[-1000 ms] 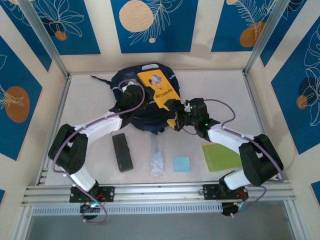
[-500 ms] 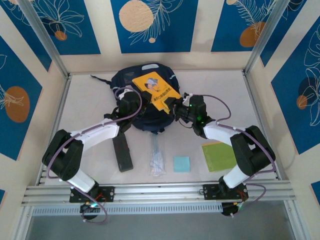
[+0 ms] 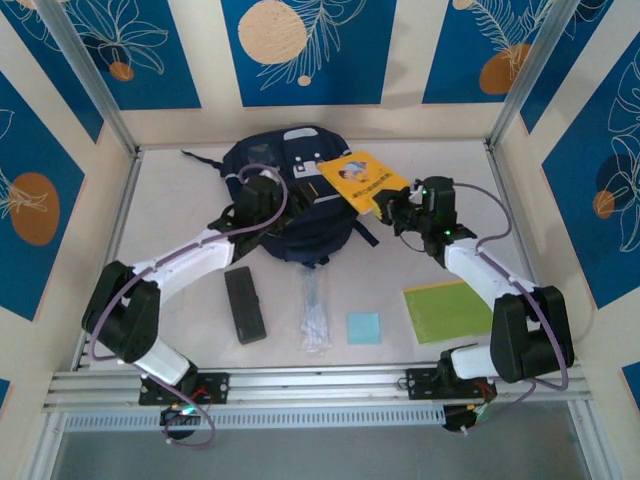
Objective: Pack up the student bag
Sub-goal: Pass the book, then open the student bag at the top-center of the table.
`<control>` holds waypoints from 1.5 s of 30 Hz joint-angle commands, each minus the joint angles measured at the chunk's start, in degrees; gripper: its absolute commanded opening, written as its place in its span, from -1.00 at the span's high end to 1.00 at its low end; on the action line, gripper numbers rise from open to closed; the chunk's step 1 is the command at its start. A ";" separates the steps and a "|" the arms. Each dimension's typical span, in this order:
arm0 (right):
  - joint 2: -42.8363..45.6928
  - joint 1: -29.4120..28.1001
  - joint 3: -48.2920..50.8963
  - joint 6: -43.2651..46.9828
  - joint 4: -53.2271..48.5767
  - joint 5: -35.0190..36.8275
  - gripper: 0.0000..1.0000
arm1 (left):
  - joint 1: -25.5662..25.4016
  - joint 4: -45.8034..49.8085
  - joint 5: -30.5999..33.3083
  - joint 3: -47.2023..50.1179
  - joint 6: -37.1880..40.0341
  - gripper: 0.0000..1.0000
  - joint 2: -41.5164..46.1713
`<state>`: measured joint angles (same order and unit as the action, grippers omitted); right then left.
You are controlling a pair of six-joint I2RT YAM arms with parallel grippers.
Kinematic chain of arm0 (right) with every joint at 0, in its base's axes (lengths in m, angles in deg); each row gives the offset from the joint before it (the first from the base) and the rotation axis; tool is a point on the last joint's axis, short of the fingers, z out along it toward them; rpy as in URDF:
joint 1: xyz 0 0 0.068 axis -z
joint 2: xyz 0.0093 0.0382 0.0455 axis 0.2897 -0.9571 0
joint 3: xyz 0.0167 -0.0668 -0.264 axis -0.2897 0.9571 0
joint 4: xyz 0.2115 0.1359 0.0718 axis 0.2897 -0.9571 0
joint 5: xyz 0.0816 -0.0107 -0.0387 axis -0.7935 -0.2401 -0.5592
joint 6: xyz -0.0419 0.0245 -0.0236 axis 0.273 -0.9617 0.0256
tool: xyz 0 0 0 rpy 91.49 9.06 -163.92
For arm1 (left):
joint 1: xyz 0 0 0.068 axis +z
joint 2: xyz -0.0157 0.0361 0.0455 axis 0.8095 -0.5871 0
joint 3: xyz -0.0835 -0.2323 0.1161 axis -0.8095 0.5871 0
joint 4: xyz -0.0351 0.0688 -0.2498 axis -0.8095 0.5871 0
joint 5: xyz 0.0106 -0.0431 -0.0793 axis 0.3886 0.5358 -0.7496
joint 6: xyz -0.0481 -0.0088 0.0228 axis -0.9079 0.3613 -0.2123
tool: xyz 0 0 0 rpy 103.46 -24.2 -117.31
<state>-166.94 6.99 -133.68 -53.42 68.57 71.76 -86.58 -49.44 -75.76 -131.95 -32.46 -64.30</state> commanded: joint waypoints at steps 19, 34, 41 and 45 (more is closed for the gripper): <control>8.93 16.74 -5.20 22.22 -27.30 -12.89 1.00 | 2.50 49.30 -3.18 -45.27 61.66 -0.27 -35.83; 9.55 17.58 -3.68 21.71 -27.21 -12.45 1.00 | 0.24 54.40 10.83 -46.15 65.68 0.02 -44.96; 10.12 19.49 -3.53 22.23 -27.96 -11.94 1.00 | 0.01 57.88 0.89 -49.36 64.06 1.00 -42.60; 11.36 21.95 -3.91 23.26 -29.42 -10.04 1.00 | 0.33 59.75 -2.79 -54.94 60.52 1.00 -38.00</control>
<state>-158.61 27.58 -137.20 -32.35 38.39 62.32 -86.80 4.59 -74.10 -183.27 32.28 -105.04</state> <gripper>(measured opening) 0.131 0.054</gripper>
